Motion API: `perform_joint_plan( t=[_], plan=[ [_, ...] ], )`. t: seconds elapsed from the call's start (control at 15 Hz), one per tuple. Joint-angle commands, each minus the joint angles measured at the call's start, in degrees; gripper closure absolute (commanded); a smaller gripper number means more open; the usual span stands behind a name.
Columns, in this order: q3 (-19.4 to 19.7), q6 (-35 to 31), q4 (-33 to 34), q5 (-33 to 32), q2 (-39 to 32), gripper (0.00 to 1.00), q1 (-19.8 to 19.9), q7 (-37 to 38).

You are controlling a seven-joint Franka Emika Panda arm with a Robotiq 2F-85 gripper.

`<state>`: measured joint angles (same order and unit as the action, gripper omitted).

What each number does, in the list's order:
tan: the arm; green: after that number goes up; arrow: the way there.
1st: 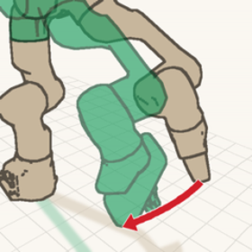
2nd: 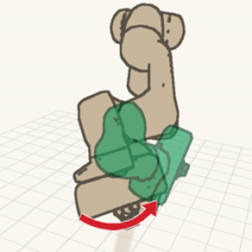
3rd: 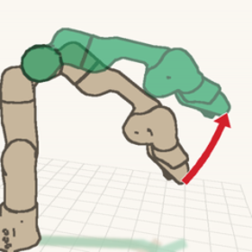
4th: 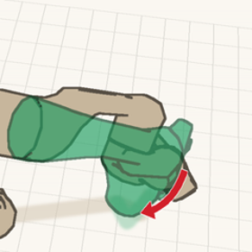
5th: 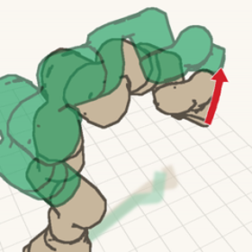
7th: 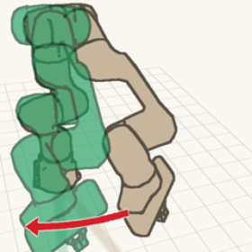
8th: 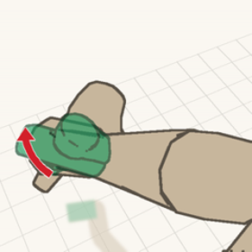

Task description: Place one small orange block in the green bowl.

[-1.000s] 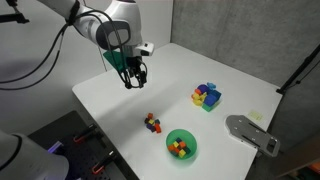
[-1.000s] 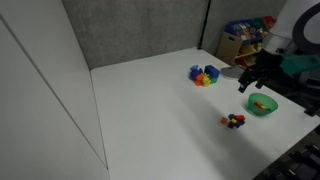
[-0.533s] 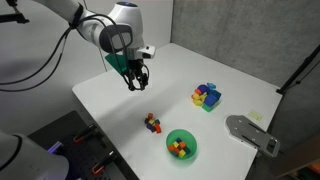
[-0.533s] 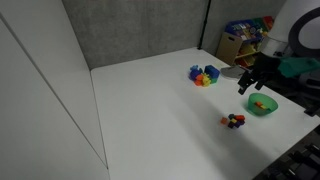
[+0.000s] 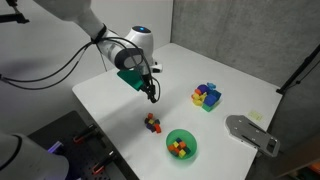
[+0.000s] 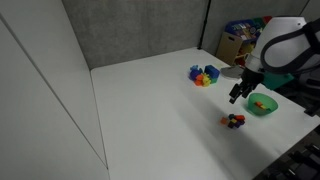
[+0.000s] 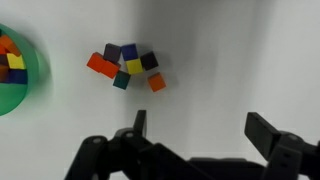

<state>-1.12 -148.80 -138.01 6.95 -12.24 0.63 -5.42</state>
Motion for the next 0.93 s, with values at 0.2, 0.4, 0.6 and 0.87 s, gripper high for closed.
perform_joint_plan(
  t=[0.2,0.4,0.6,0.87],
  plan=[
    [1.03,-5.84,8.18,-5.43,-14.29,0.00,-0.25,-0.76],
    [2.31,-8.36,10.94,-8.61,-19.53,0.00,-1.20,0.59],
    [2.92,-9.93,13.37,-9.82,-23.94,0.00,-1.69,1.04],
    [2.94,-10.80,15.75,-9.88,-28.04,0.00,-2.37,1.23]
  ],
)
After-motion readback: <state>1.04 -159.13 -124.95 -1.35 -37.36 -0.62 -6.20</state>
